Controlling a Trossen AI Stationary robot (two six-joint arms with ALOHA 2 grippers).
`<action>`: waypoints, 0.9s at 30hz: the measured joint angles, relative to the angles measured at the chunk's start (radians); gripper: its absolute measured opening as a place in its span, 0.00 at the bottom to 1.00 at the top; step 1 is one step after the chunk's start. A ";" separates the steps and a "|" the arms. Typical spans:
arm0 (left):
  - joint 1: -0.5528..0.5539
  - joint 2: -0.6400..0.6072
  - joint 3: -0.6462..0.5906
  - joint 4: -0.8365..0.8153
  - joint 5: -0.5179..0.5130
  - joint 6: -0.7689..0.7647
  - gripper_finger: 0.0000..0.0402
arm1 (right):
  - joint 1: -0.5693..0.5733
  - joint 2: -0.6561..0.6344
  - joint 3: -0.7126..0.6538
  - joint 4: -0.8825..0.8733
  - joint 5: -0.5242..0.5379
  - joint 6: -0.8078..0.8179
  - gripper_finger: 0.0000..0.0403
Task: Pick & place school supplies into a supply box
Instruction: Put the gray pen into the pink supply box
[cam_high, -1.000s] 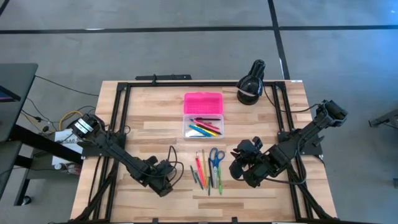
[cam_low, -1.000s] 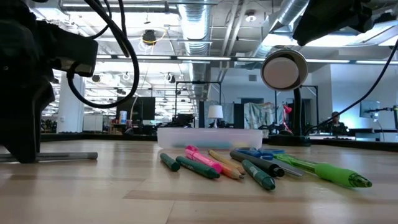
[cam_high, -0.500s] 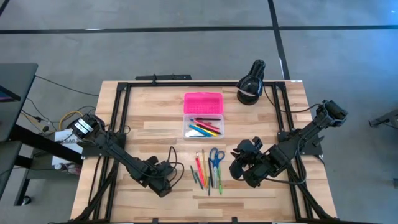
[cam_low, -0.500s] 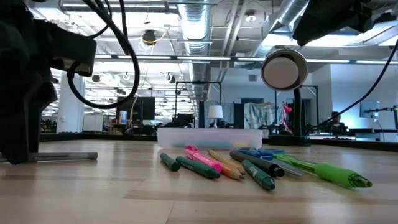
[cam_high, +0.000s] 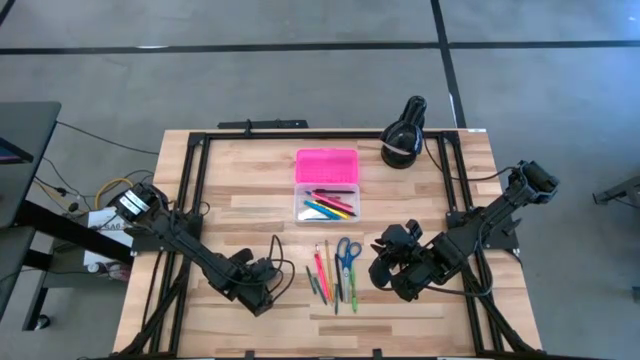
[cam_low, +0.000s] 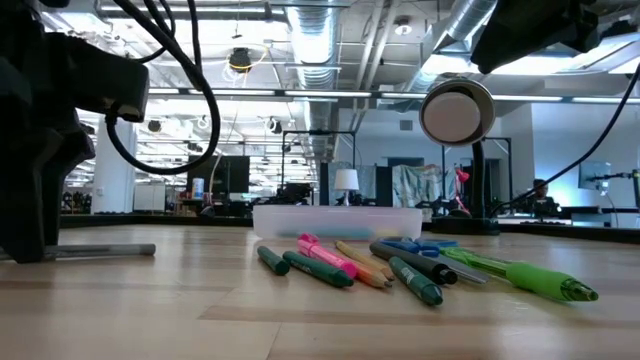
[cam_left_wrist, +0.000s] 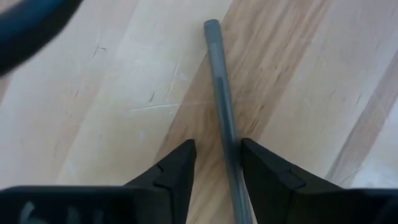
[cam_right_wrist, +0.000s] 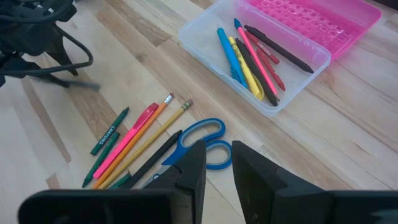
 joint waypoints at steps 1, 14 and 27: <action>0.000 0.000 -0.001 0.000 -0.001 0.000 0.29 | 0.000 0.000 0.000 0.000 0.000 0.001 0.17; 0.000 0.000 -0.002 -0.006 -0.028 0.017 0.11 | 0.000 0.000 0.000 0.000 0.001 0.000 0.17; 0.000 0.001 0.002 -0.007 -0.029 0.017 0.06 | 0.000 0.000 0.000 0.000 0.001 0.001 0.17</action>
